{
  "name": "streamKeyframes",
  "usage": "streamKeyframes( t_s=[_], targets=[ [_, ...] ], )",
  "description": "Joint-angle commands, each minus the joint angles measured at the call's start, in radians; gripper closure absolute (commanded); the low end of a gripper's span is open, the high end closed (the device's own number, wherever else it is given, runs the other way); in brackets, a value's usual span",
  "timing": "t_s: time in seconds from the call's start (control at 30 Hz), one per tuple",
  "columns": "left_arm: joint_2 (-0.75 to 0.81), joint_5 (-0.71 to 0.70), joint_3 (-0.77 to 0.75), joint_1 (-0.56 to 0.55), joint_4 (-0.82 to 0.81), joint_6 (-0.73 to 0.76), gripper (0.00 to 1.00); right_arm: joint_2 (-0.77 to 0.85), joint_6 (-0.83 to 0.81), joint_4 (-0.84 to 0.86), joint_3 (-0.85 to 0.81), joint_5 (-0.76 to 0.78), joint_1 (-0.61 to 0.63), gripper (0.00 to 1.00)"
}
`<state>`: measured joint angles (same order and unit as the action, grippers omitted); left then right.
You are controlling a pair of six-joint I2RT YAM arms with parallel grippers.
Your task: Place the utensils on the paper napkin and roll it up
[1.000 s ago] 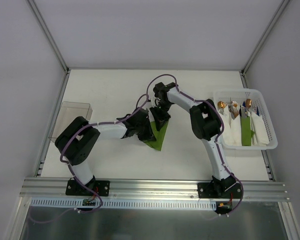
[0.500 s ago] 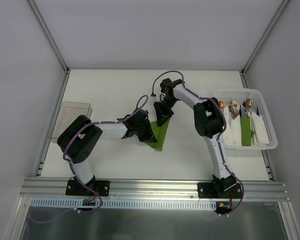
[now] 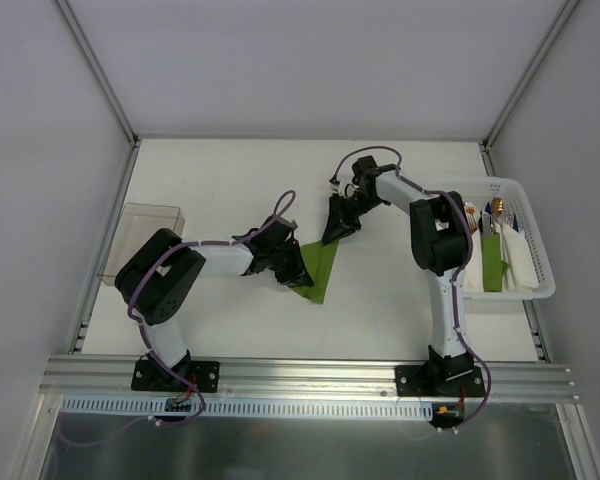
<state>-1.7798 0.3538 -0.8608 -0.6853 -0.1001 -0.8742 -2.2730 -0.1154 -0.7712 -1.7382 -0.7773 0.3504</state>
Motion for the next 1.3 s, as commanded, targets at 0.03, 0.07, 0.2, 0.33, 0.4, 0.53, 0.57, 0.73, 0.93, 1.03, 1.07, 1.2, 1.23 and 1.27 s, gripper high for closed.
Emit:
streamKeyframes(
  t_s=[0.03, 0.07, 0.2, 0.33, 0.4, 0.53, 0.57, 0.73, 0.93, 1.03, 1.07, 1.2, 1.23, 1.27],
  targets=[
    [-0.038, -0.006, 0.025, 0.010, 0.088, 0.064, 1.00, 0.043, 0.059, 0.064, 0.025, -0.069, 0.015, 0.82],
    [-0.038, -0.003, 0.025, 0.010, 0.088, 0.064, 1.00, 0.032, 0.066, 0.072, 0.034, -0.073, 0.015, 0.82],
    [-0.044, -0.003, 0.022, 0.012, 0.088, 0.060, 1.00, 0.029, 0.109, 0.107, 0.087, -0.085, 0.015, 0.84],
    [-0.046, -0.007, 0.022, 0.012, 0.088, 0.055, 1.00, 0.041, 0.141, 0.131, 0.141, -0.099, 0.013, 0.85],
    [-0.046, -0.009, 0.023, 0.012, 0.088, 0.053, 1.00, 0.056, 0.151, 0.157, 0.164, -0.109, 0.009, 0.85],
    [-0.043, -0.013, 0.026, 0.015, 0.088, 0.052, 1.00, 0.066, 0.151, 0.164, 0.198, -0.120, 0.005, 0.86],
    [-0.040, -0.013, 0.028, 0.015, 0.088, 0.053, 1.00, 0.066, 0.149, 0.164, 0.206, -0.113, 0.005, 0.86],
    [-0.035, -0.021, 0.036, 0.020, 0.088, 0.052, 1.00, 0.061, 0.146, 0.164, 0.213, -0.102, -0.005, 0.87],
    [-0.029, -0.027, 0.039, 0.021, 0.086, 0.049, 1.00, 0.112, 0.160, 0.161, 0.195, -0.141, -0.051, 0.85],
    [-0.029, -0.032, 0.040, 0.021, 0.086, 0.040, 1.00, 0.156, 0.166, 0.161, 0.216, -0.163, -0.065, 0.85],
    [-0.027, -0.036, 0.042, 0.021, 0.086, 0.031, 1.00, 0.165, 0.175, 0.162, 0.226, -0.171, -0.065, 0.85],
    [-0.021, -0.050, 0.052, 0.026, 0.077, 0.001, 1.00, 0.214, 0.206, 0.210, 0.299, -0.189, -0.065, 0.84],
    [-0.021, -0.050, 0.054, 0.026, 0.074, -0.005, 1.00, 0.217, 0.209, 0.214, 0.310, -0.192, -0.065, 0.84],
    [-0.021, -0.052, 0.057, 0.027, 0.071, -0.015, 1.00, 0.214, 0.210, 0.223, 0.327, -0.194, -0.065, 0.84]
  ],
)
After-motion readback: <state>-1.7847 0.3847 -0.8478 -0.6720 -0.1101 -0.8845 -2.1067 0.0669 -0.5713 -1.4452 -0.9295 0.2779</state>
